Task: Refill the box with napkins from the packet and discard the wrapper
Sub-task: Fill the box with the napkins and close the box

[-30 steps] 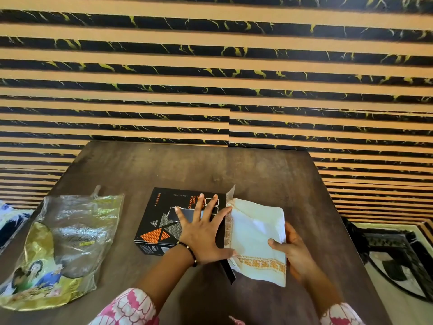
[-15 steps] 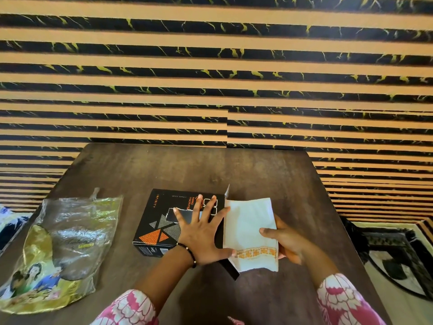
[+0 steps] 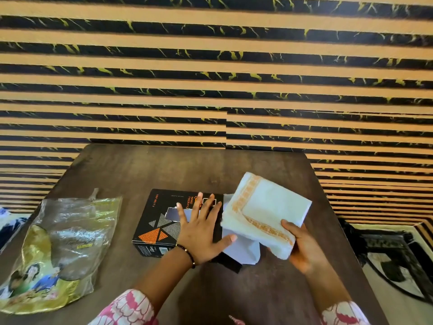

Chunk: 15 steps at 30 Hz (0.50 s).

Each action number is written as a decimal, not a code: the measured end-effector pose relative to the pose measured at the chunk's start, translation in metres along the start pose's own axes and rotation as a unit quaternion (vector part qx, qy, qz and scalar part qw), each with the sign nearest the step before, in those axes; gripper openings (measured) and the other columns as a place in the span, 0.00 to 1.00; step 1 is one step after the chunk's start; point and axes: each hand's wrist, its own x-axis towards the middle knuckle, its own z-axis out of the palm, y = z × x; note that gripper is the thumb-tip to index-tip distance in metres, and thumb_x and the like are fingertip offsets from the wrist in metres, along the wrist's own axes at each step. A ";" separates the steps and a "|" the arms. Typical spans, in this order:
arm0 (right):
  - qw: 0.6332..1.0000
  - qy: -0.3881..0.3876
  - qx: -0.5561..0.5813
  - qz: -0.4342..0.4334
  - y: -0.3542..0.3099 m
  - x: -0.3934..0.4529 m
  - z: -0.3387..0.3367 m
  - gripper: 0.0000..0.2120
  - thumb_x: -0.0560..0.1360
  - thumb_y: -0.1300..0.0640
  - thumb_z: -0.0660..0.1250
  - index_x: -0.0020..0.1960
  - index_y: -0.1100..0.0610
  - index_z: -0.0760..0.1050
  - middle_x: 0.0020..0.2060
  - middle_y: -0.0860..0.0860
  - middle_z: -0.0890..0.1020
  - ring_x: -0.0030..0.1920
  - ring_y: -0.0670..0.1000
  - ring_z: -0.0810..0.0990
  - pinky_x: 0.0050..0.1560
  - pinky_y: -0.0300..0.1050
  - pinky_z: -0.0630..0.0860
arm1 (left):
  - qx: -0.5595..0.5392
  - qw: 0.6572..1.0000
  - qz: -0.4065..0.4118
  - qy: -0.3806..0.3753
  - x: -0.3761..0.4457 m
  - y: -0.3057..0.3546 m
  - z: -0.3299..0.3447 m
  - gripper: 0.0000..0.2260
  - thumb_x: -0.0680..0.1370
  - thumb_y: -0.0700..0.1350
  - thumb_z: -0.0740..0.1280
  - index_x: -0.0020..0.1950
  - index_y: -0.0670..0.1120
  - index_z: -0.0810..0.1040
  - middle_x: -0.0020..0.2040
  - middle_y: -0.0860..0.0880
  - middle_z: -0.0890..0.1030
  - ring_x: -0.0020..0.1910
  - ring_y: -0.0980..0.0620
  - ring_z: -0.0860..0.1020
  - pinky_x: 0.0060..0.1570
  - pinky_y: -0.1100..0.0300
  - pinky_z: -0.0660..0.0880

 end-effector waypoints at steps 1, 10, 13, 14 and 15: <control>0.999 0.006 0.026 -0.026 0.001 -0.004 0.007 0.25 0.72 0.62 0.63 0.68 0.54 0.67 0.58 0.59 0.79 0.55 0.58 0.82 0.43 0.53 0.82 | -0.031 0.999 -0.001 0.014 -0.001 0.002 -0.001 0.49 0.62 0.77 0.35 0.76 0.50 0.50 0.78 0.51 0.46 0.75 0.50 0.34 0.67 0.37 0.30; 0.977 0.035 0.111 -0.181 0.035 -0.038 0.085 0.26 0.74 0.63 0.61 0.71 0.50 0.65 0.65 0.54 0.77 0.63 0.58 0.77 0.60 0.62 0.74 | -0.697 0.702 -0.093 -0.114 -0.017 0.071 -0.054 0.30 0.67 0.65 0.69 0.63 0.49 0.75 0.53 0.47 0.83 0.57 0.50 0.79 0.65 0.46 0.70; 0.978 0.023 0.077 -0.191 0.036 -0.049 0.096 0.27 0.71 0.65 0.66 0.68 0.51 0.68 0.63 0.54 0.78 0.61 0.59 0.78 0.59 0.65 0.74 | -0.789 0.593 -0.127 -0.093 -0.013 0.064 -0.057 0.24 0.65 0.52 0.74 0.59 0.46 0.78 0.56 0.42 0.82 0.56 0.42 0.80 0.59 0.43 0.74; 0.979 0.015 0.065 -0.194 0.035 -0.050 0.093 0.26 0.70 0.66 0.66 0.66 0.51 0.71 0.62 0.55 0.79 0.61 0.59 0.79 0.58 0.64 0.75 | -0.786 0.597 -0.139 -0.074 -0.011 0.059 -0.056 0.21 0.65 0.47 0.73 0.57 0.45 0.79 0.55 0.41 0.82 0.54 0.41 0.81 0.56 0.45 0.76; 0.980 0.009 0.051 -0.192 0.032 -0.052 0.090 0.24 0.69 0.65 0.66 0.64 0.52 0.73 0.60 0.55 0.80 0.60 0.59 0.79 0.56 0.62 0.77 | -0.775 0.612 -0.147 -0.063 -0.010 0.055 -0.058 0.19 0.65 0.44 0.72 0.55 0.44 0.79 0.53 0.40 0.83 0.51 0.40 0.81 0.53 0.46 0.78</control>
